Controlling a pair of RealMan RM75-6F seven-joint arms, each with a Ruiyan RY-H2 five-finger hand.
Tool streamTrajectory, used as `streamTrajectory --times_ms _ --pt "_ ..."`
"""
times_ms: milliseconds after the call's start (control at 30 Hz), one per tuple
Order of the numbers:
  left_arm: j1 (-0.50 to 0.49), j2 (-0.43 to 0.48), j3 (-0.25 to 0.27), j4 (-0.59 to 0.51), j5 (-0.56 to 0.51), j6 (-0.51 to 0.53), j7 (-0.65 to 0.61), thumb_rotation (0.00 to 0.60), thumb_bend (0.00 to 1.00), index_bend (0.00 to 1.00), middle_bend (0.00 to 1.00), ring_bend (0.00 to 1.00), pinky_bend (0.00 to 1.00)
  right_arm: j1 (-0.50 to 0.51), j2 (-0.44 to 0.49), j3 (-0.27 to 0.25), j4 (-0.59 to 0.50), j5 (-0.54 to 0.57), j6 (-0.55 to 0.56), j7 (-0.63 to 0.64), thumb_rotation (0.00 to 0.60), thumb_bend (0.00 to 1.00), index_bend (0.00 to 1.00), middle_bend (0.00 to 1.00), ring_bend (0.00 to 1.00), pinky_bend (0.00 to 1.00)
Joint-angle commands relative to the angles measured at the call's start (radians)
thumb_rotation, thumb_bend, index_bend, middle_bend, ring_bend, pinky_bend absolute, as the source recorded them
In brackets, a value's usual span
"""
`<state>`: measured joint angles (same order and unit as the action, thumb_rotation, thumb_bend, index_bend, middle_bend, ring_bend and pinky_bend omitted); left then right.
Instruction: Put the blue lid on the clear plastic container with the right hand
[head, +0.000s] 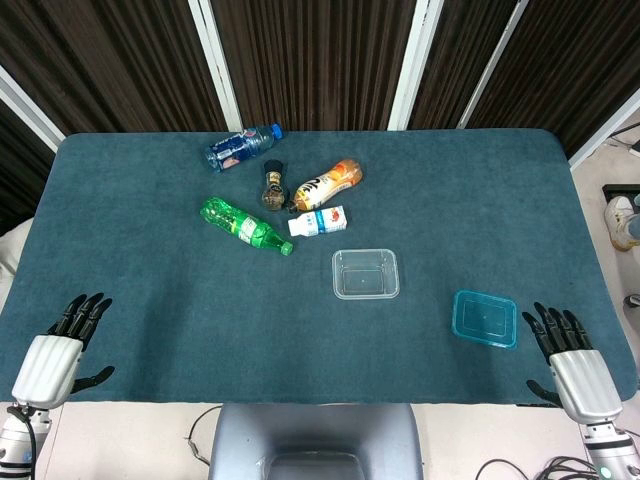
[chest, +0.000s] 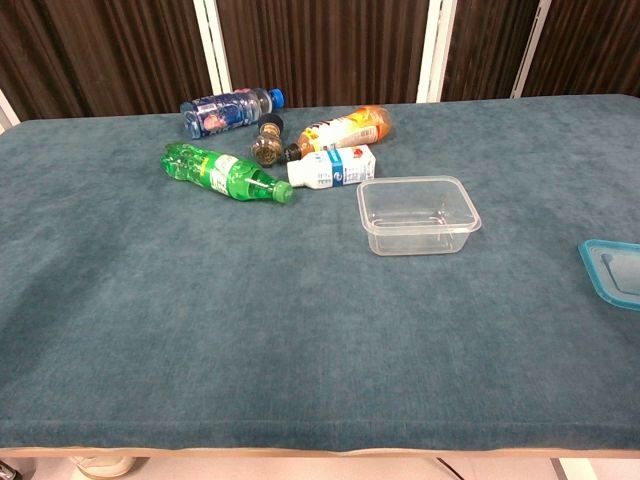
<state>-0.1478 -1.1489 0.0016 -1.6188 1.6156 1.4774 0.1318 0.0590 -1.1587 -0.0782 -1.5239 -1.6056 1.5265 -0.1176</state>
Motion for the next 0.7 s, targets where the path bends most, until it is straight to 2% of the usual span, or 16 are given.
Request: streamTrajectory --times_ms 33,267,433,567,700 --pt "-0.001 -0.001 0.003 -0.001 0.004 -0.003 0.007 0.600 0.33 0.10 0.07 0.06 0.41 0.001 0.003 0.003 -0.007 0.008 -0.017 -0.014 0.600 0.15 0.00 0.00 0.00 0.07" --pt "-0.003 0.000 0.004 -0.014 0.002 -0.011 0.016 0.600 0.33 0.11 0.08 0.07 0.41 0.016 0.001 0.026 -0.011 0.050 -0.069 -0.048 0.600 0.15 0.00 0.00 0.00 0.07" --pt "-0.003 0.004 0.009 -0.021 0.002 -0.016 0.020 0.600 0.33 0.13 0.09 0.09 0.41 0.051 0.005 0.062 -0.018 0.122 -0.152 -0.056 0.600 0.15 0.00 0.00 0.00 0.07" --pt "0.000 0.008 0.011 -0.029 0.002 -0.015 0.020 0.600 0.33 0.15 0.10 0.10 0.42 0.106 0.003 0.096 -0.003 0.195 -0.270 -0.031 0.600 0.15 0.00 0.00 0.00 0.07" --pt "0.000 0.010 0.012 -0.032 0.001 -0.018 0.023 0.600 0.33 0.15 0.10 0.11 0.42 0.178 0.009 0.122 0.005 0.294 -0.432 -0.041 0.600 0.15 0.00 0.00 0.00 0.08"
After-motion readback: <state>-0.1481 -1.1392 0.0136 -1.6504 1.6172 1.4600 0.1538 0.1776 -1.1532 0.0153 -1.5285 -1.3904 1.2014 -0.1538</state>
